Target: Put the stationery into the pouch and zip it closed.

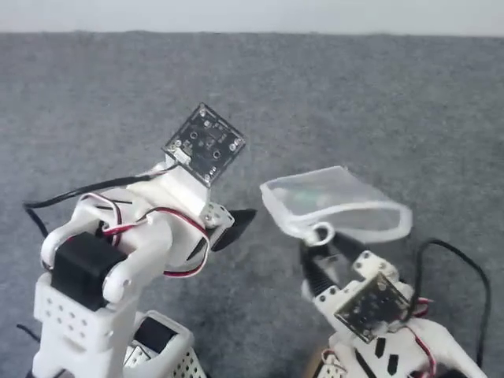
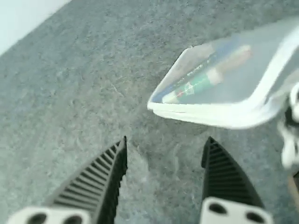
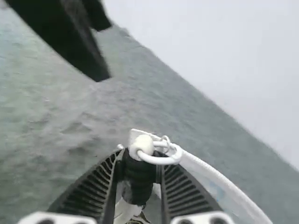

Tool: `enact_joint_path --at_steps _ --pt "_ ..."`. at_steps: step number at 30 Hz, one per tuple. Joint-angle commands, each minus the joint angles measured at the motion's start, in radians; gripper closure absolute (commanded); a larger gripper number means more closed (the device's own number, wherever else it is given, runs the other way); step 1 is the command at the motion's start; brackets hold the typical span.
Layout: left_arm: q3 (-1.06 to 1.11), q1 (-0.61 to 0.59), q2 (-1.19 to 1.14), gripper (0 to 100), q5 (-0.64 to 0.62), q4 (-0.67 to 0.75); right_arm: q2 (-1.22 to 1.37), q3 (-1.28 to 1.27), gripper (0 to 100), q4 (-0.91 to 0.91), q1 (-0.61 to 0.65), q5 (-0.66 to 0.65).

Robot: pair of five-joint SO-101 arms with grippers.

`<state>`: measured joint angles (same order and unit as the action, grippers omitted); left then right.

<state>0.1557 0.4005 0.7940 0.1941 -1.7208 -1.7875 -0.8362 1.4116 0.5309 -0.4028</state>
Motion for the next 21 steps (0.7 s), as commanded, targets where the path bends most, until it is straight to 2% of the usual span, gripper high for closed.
enact_joint_path --at_steps 1,4,11,16,21 --pt "-0.001 0.057 0.023 75 0.044 -0.011 -0.03 0.087 99.3 0.001 -0.166 -0.155" --pt "0.022 0.117 0.023 75 0.049 -0.003 -0.031 0.098 99.2 0.001 -0.234 -0.18" --pt "0.12 0.307 0.023 75 0.043 0.092 -0.031 0.097 99.2 0.001 -0.239 -0.17" --pt "0.236 0.339 0.023 75 0.038 0.247 -0.031 0.098 99.2 -0.002 -0.24 -0.144" --pt "0.305 0.339 0.023 75 -0.031 0.394 -0.031 0.098 99.2 -0.01 -0.239 -0.081"
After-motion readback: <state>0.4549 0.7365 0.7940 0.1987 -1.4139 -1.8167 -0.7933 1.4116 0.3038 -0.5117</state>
